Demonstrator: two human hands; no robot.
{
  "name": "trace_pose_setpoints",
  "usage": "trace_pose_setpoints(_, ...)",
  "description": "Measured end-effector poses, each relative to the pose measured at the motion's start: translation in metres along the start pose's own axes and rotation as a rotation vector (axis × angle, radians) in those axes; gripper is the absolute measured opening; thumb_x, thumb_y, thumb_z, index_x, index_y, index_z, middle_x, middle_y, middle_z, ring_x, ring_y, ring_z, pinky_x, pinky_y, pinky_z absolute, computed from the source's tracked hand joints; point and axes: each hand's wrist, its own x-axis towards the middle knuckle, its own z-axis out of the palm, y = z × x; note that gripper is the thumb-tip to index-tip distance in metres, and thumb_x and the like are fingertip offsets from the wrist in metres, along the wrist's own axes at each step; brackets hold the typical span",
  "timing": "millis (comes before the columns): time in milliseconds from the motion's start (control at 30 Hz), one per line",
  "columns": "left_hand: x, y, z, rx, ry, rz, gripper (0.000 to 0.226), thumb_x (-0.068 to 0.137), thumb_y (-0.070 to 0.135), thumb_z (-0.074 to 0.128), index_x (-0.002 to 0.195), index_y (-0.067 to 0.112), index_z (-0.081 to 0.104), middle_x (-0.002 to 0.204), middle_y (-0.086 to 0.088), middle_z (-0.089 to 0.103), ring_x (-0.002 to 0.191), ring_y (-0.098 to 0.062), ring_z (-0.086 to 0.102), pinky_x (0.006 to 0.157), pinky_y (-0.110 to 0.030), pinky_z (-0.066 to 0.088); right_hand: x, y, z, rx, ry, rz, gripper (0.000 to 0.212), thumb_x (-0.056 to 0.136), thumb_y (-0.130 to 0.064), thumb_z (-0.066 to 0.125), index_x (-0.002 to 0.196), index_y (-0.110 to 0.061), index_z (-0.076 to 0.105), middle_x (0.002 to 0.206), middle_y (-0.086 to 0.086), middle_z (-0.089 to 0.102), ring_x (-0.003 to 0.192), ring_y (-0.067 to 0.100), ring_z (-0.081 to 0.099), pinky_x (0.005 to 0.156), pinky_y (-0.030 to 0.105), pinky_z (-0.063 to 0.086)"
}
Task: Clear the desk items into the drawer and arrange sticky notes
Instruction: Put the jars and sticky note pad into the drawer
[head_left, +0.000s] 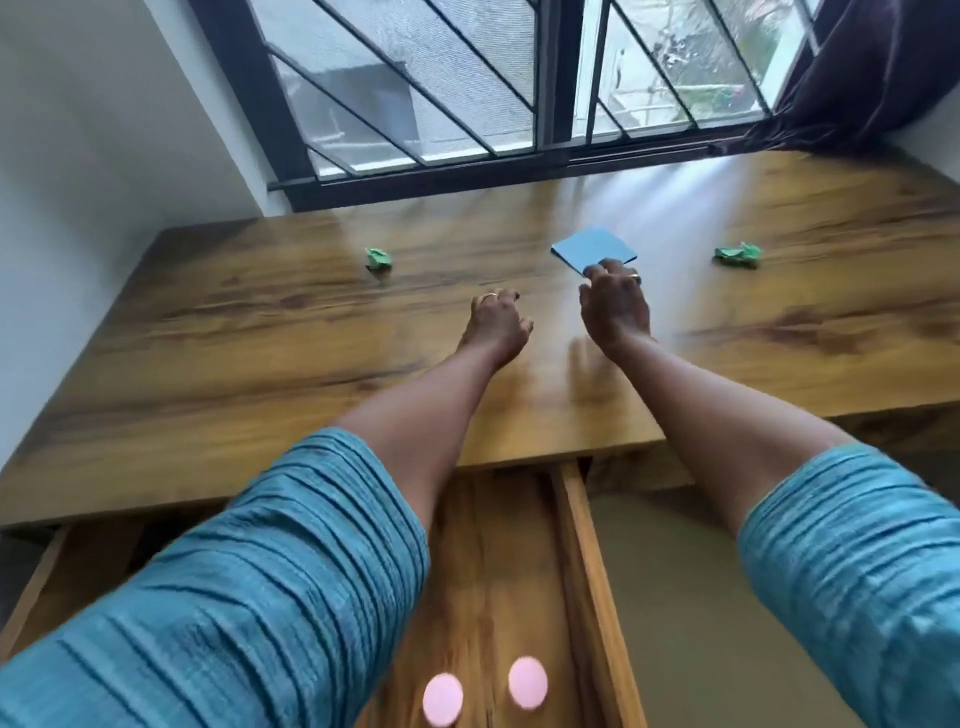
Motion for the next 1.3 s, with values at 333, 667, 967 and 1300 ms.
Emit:
trace_pose_setpoints(333, 0.130, 0.048, 0.024, 0.135, -0.084, -0.039, 0.057, 0.100, 0.032, 0.039, 0.146, 0.002, 0.023, 0.151, -0.017, 0.032, 0.140, -0.030, 0.030, 0.112, -0.031, 0.025, 0.126, 0.044, 0.028, -0.008, -0.242, 0.220, 0.059, 0.090, -0.045, 0.056, 0.137, -0.013, 0.042, 0.138, 0.020, 0.039, 0.130, 0.038, 0.034, 0.106, 0.040, 0.031)
trace_pose_setpoints(667, 0.153, 0.076, 0.035, -0.493, -0.078, -0.285, 0.034, 0.093, 0.006, 0.043, 0.124, -0.007, 0.051, 0.120, -0.018, 0.059, 0.097, -0.031, 0.058, 0.070, -0.027, 0.034, 0.137, 0.039, 0.039, 0.080, -0.369, 0.332, 0.078, 0.078, -0.032, 0.074, 0.138, -0.001, 0.035, 0.140, 0.017, 0.039, 0.130, 0.037, 0.036, 0.104, 0.042, 0.035)
trace_pose_setpoints(967, 0.094, 0.025, 0.006, -0.704, -0.044, -0.447, 0.039, 0.097, 0.011, 0.045, 0.133, -0.004, 0.047, 0.121, -0.013, 0.058, 0.088, -0.015, 0.042, 0.073, -0.025, 0.036, 0.090, -0.002, 0.011, 0.552, -0.212, 0.379, 0.036, 0.087, -0.007, 0.044, 0.122, -0.001, 0.053, 0.122, 0.020, 0.057, 0.102, 0.034, 0.058, 0.082, 0.039, 0.051)
trace_pose_setpoints(1300, -0.034, -0.054, -0.012, -0.949, 0.160, -0.541, 0.036, 0.082, -0.007, 0.058, 0.114, 0.006, 0.067, 0.107, -0.015, 0.069, 0.093, -0.025, 0.069, 0.089, -0.041, 0.056, -0.038, -0.081, -0.002, 0.615, -0.376, 0.423, 0.033, 0.087, -0.004, 0.051, 0.119, 0.003, 0.057, 0.121, 0.021, 0.058, 0.114, 0.037, 0.056, 0.094, 0.044, 0.050)
